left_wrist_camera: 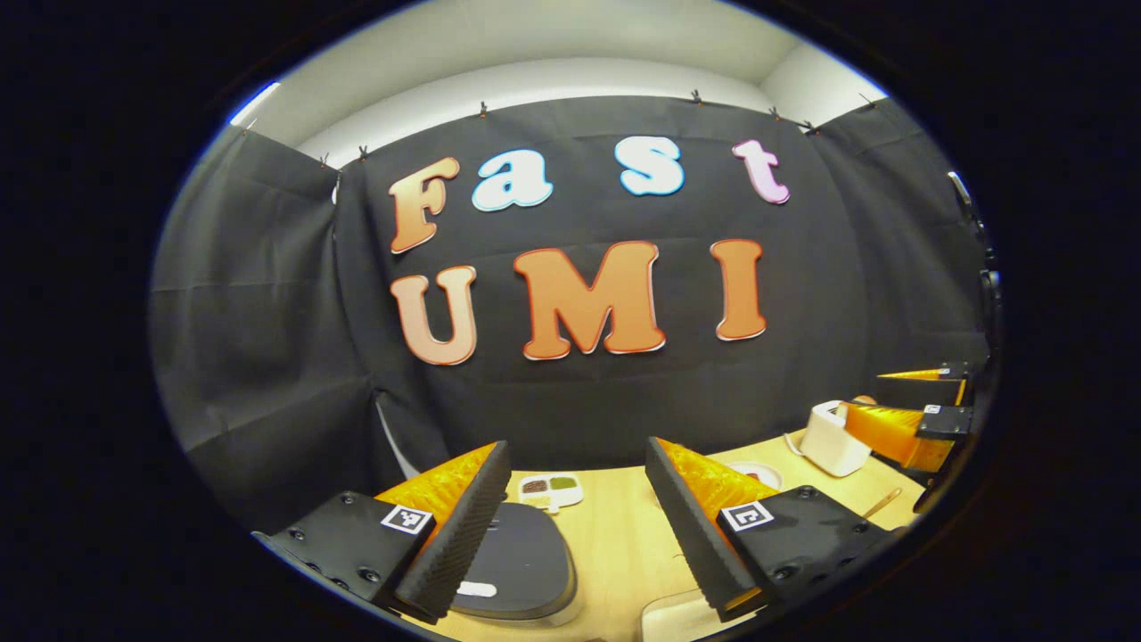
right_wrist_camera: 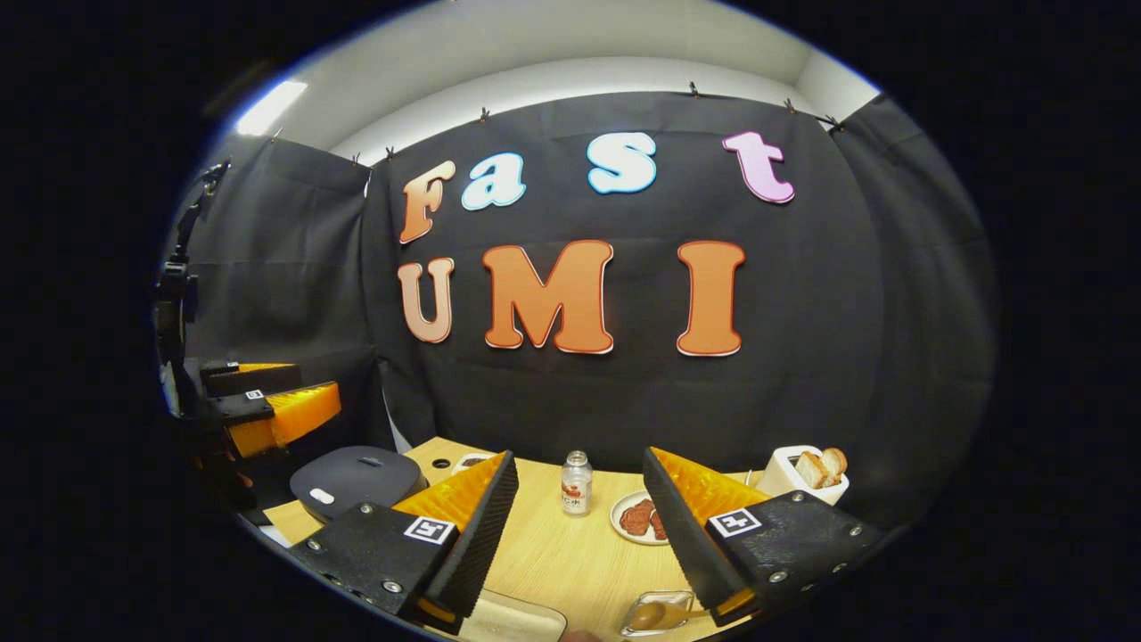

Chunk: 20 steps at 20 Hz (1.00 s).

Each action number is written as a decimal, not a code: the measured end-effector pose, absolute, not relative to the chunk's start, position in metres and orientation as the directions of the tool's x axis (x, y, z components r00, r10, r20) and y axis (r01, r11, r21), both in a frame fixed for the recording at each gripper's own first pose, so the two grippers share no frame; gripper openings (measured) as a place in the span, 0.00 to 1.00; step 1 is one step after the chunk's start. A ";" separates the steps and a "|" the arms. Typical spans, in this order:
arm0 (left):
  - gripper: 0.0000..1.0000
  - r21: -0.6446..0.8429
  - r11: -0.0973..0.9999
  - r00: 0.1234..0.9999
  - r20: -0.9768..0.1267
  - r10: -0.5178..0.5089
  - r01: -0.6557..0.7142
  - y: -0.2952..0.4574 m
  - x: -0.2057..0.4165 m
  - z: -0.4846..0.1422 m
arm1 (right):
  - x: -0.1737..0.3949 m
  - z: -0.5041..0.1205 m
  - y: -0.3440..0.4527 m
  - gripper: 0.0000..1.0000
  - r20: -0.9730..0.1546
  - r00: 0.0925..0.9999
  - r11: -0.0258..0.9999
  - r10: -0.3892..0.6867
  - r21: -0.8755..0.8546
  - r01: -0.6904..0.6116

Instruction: Close the left gripper, press the button to open the rice cooker; take a wooden spoon from the chopstick holder with the right hand, scoop a spoonful of rice and pour it into the rice cooker, then put the wooden spoon back into the chopstick holder.

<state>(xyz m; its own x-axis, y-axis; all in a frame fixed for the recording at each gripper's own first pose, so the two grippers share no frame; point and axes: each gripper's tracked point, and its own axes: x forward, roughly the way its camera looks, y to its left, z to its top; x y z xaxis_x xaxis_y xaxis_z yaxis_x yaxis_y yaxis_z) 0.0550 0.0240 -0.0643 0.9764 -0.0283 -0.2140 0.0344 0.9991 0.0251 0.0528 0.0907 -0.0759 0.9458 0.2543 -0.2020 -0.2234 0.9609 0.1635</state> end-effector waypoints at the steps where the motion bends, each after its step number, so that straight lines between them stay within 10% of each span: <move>1: 1.00 0.021 0.999 0.979 -0.201 -0.039 0.045 0.018 0.052 -0.060 | 0.052 -0.073 0.089 0.88 -0.197 0.948 0.962 0.250 0.164 -0.220; 20: 1.00 0.058 0.998 0.998 -0.052 -0.029 0.032 0.007 0.000 -0.045 | 0.024 -0.021 0.077 0.88 -0.007 0.972 0.965 0.236 0.118 -0.233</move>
<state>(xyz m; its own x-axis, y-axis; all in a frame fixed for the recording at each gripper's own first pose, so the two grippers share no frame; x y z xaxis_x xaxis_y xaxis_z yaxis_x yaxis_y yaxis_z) -0.0002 0.0069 -0.0451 0.9982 -0.0293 -0.0520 0.0323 0.9978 0.0582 0.0236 0.0766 -0.0210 0.9718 0.2357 -0.0070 -0.2332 0.9653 0.1178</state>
